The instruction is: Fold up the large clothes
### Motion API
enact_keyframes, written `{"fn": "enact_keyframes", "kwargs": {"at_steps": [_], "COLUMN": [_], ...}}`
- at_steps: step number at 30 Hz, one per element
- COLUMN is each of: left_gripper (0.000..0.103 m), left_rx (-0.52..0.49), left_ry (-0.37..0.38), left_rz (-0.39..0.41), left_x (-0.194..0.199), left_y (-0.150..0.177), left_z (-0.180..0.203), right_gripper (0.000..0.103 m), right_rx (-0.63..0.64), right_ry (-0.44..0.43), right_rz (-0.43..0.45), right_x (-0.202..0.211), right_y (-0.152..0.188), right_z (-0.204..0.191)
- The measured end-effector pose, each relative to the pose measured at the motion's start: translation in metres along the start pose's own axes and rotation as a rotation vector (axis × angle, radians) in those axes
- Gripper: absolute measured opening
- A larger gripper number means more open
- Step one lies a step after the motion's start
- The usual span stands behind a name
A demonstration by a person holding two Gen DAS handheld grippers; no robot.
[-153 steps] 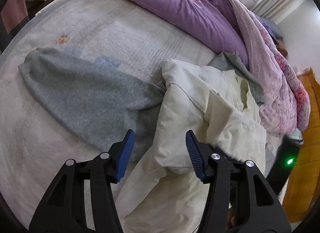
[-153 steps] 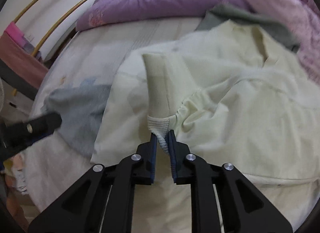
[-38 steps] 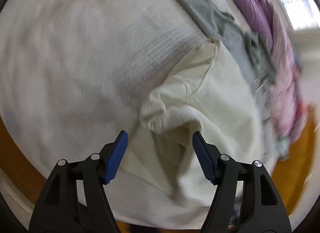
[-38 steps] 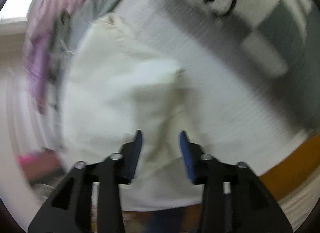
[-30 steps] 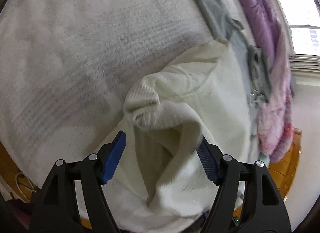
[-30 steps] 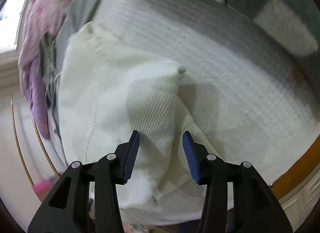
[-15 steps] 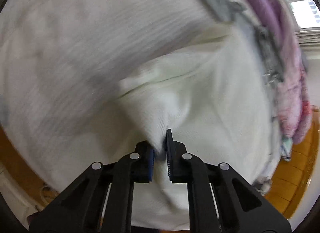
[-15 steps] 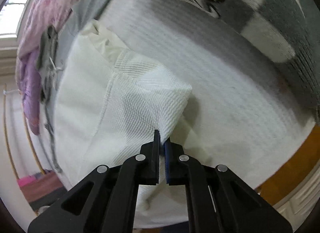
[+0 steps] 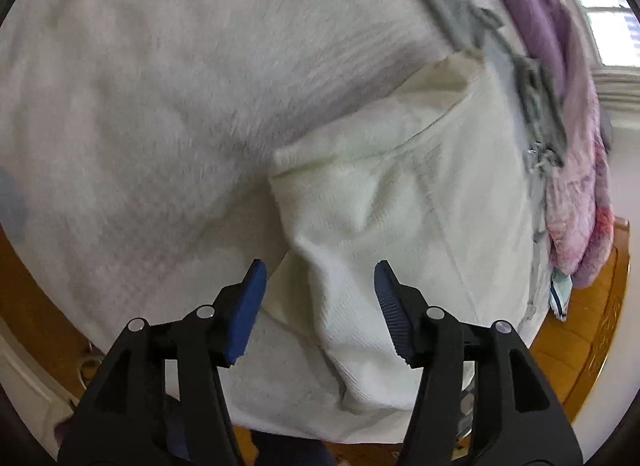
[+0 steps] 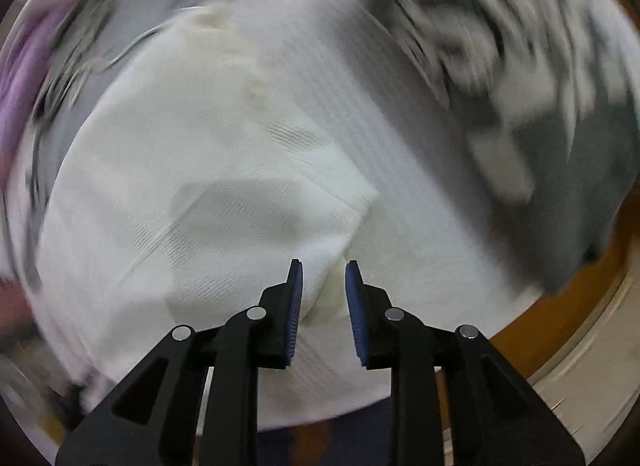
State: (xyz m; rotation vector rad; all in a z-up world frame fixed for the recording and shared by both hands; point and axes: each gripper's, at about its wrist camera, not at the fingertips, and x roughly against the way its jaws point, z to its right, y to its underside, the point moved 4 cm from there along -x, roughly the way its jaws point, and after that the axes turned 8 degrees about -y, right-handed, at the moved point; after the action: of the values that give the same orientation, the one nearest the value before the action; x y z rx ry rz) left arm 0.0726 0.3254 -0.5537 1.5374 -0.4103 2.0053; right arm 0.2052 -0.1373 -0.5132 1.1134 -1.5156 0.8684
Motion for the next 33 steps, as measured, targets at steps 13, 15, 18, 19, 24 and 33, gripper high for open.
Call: {"fn": "enact_keyframes", "kwargs": {"at_steps": [13,15,18,19,24,33], "left_gripper": [0.057,0.057,0.057,0.057,0.057,0.058], "left_rx": [-0.312,-0.358,-0.373,-0.372,-0.396,-0.365], "left_ry": [0.082,0.025,-0.077,-0.093,-0.142,-0.167], "left_rz": [0.109,0.093,0.057,0.046,0.027,0.010], "left_x": [0.013,-0.011,-0.048,-0.061,-0.081,-0.092], "left_y": [-0.068,-0.085,-0.109,-0.111,-0.127,-0.141], "left_z": [0.148,0.173,0.185,0.186,0.190,0.203], "right_gripper": [0.006,0.006,0.006,0.003,0.000,0.000], "right_rx": [0.064,0.006,-0.042,-0.040,0.008,0.022], "right_ry": [-0.124,-0.097,-0.131,-0.118,-0.110,-0.138], "right_rz": [0.140,0.130,0.036,0.027,-0.029,-0.029], "right_x": [-0.019,-0.029,-0.059,-0.064,-0.100,-0.109], "right_y": [-0.112,-0.130,-0.152,-0.155,-0.183,-0.201], "right_z": [-0.112,-0.096,-0.077,-0.072,-0.072,-0.076]}}
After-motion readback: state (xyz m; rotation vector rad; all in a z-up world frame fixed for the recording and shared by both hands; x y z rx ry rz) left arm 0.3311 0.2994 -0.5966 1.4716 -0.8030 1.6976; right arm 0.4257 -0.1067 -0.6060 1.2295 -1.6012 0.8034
